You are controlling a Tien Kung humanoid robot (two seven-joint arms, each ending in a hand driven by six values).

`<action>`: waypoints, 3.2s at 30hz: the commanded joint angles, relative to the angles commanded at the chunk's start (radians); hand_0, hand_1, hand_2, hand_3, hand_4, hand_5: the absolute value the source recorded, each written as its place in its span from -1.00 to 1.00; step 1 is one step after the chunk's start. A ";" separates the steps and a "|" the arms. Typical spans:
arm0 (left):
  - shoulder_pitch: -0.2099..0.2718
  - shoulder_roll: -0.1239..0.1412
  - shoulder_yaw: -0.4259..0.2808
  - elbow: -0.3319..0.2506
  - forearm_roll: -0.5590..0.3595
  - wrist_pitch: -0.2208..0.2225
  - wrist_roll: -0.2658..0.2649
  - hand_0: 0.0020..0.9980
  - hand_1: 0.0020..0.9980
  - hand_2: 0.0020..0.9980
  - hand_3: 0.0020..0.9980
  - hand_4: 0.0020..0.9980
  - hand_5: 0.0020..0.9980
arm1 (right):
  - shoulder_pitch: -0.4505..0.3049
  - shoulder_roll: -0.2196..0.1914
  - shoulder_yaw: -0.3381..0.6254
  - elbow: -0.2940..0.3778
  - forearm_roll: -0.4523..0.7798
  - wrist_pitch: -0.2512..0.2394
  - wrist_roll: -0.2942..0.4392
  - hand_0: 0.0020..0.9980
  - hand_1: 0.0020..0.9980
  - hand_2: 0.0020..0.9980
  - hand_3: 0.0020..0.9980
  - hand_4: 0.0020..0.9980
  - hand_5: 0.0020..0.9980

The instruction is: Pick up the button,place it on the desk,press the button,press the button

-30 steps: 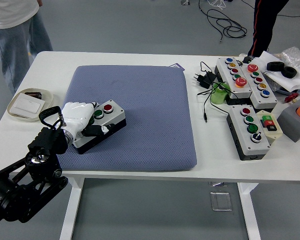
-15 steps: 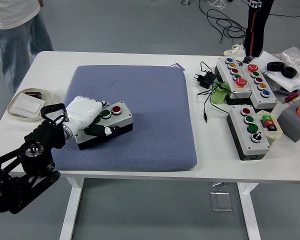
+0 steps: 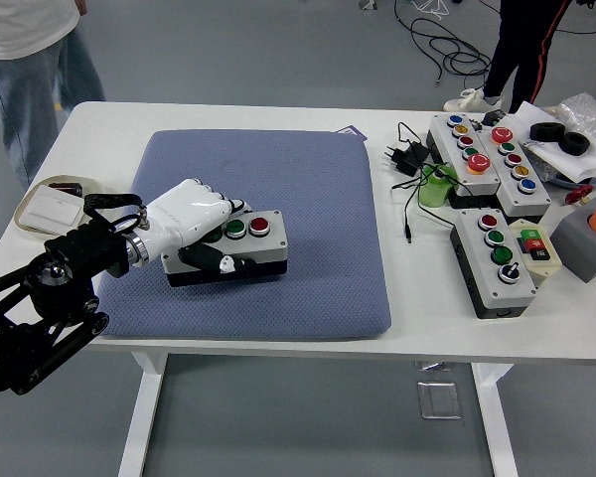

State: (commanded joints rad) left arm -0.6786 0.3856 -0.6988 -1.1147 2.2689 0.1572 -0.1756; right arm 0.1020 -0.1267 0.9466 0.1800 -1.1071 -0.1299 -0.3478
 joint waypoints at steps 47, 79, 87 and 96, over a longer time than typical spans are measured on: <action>-0.031 -0.048 0.052 0.137 0.000 -0.012 -0.096 0.21 0.07 0.11 0.36 0.55 -0.69 | -0.003 0.001 -0.009 0.000 -0.010 0.002 -0.004 0.26 0.11 0.27 0.15 -0.39 -0.48; -0.025 -0.016 -0.030 0.028 -0.039 -0.154 -0.087 1.00 0.99 1.00 0.99 1.00 0.36 | -0.001 0.001 -0.004 0.000 -0.025 0.008 -0.003 0.26 0.11 0.27 0.14 -0.38 -0.47; -0.022 -0.015 -0.031 0.018 -0.048 -0.177 -0.086 1.00 1.00 1.00 1.00 1.00 0.39 | 0.000 0.001 -0.004 0.000 -0.022 0.007 -0.002 0.26 0.11 0.27 0.14 -0.38 -0.47; -0.018 -0.013 -0.043 0.004 -0.066 -0.143 -0.088 1.00 1.00 1.00 1.00 1.00 0.38 | 0.002 0.002 -0.002 0.000 -0.027 0.009 -0.004 0.26 0.11 0.27 0.14 -0.38 -0.47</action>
State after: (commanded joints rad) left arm -0.6964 0.3728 -0.7419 -1.1104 2.2031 0.0147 -0.2639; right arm 0.1041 -0.1251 0.9448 0.1800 -1.1346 -0.1213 -0.3515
